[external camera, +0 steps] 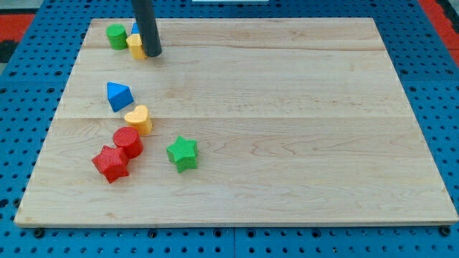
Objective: Move the blue triangle below the green circle
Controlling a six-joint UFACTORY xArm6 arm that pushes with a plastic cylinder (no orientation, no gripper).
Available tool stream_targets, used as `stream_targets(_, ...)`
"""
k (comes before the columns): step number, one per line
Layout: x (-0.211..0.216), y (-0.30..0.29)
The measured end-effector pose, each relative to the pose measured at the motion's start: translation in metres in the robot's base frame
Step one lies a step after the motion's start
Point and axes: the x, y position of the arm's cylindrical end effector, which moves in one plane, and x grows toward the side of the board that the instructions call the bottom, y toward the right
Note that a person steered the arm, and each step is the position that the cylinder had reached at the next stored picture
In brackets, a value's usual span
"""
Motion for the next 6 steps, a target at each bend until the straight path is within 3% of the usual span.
stream_targets(2, 0.010, -0.001)
stream_targets(3, 0.020, 0.041)
stream_targets(4, 0.090, 0.062)
stream_targets(6, 0.114, 0.001)
